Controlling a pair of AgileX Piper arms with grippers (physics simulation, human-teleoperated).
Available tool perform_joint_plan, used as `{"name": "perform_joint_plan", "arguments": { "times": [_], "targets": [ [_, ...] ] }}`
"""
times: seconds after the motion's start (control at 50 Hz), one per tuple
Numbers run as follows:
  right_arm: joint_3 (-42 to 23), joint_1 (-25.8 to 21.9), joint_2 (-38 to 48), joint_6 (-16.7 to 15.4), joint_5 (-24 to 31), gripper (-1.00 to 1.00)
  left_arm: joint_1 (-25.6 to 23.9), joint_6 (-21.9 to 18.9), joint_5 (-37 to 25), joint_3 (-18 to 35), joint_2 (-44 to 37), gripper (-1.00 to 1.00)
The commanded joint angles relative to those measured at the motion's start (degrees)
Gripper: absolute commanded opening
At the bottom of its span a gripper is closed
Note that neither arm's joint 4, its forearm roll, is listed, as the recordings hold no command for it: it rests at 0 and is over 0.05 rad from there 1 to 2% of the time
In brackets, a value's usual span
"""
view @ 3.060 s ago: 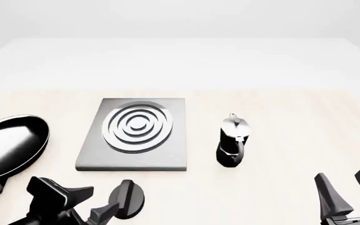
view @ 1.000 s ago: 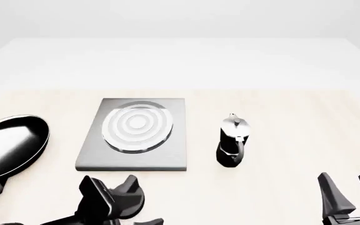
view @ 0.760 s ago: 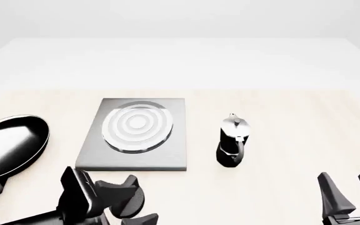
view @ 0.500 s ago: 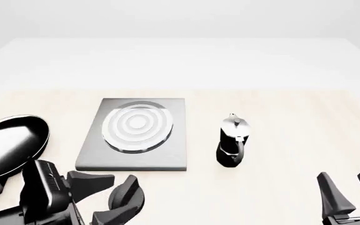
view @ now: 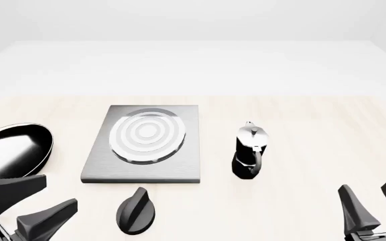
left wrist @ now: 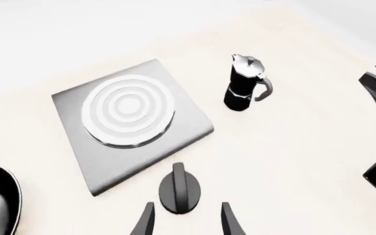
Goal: Turn on the stove and put the frying pan on it.
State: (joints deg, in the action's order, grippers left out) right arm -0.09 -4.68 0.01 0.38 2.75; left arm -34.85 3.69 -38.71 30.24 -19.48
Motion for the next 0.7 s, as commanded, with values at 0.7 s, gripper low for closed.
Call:
{"name": "perform_joint_plan", "arguments": {
  "times": [0.7],
  "targets": [
    [0.0,-1.9,0.0,-0.1,0.1,1.00,37.7,-11.3,-16.6,0.9,9.0,1.00]
  ]
}}
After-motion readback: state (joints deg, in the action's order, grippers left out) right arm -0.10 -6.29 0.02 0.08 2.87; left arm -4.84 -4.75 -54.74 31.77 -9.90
